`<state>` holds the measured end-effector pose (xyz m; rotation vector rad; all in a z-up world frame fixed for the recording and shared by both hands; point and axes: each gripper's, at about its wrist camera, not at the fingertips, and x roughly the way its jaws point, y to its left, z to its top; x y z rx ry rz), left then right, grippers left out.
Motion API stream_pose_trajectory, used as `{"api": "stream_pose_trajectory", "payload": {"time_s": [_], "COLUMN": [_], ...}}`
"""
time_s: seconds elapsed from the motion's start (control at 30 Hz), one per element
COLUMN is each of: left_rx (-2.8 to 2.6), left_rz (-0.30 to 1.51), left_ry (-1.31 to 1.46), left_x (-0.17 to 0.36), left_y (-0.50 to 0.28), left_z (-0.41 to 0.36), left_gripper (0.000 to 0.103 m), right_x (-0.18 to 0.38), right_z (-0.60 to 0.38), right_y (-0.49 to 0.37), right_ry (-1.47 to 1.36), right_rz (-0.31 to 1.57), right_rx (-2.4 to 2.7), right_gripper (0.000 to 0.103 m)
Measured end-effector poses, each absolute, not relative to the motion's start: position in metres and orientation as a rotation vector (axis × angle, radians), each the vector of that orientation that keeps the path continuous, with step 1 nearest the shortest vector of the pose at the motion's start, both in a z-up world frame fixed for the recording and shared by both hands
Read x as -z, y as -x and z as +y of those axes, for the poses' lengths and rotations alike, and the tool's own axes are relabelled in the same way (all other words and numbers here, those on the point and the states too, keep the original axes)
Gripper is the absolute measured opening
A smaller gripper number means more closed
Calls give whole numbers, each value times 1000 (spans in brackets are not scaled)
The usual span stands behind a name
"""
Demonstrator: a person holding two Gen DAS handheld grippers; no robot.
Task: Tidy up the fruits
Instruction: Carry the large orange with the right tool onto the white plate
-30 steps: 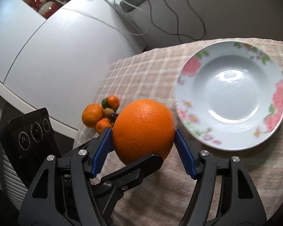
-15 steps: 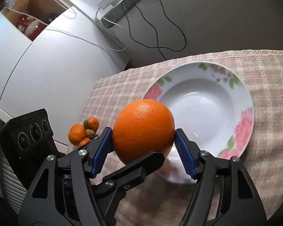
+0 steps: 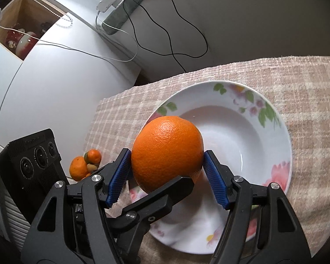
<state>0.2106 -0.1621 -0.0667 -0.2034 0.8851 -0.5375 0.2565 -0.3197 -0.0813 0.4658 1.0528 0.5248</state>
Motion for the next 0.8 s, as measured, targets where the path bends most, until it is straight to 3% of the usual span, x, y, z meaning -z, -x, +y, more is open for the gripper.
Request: {"api": "stream_pose_trajectory", "payload": {"time_s": [0.8], "left_rx": [498], "left_rz": [899], "left_ry": [155], "left_x": [64], "left_y": [-209], "left_z": [-172], "left_gripper": [66], "right_x": [61], "right_z": [-328], "right_y": [-245], "right_ry": [-379], "right_rz": [997], "right_rx": [-441], "right_gripper": [70]}}
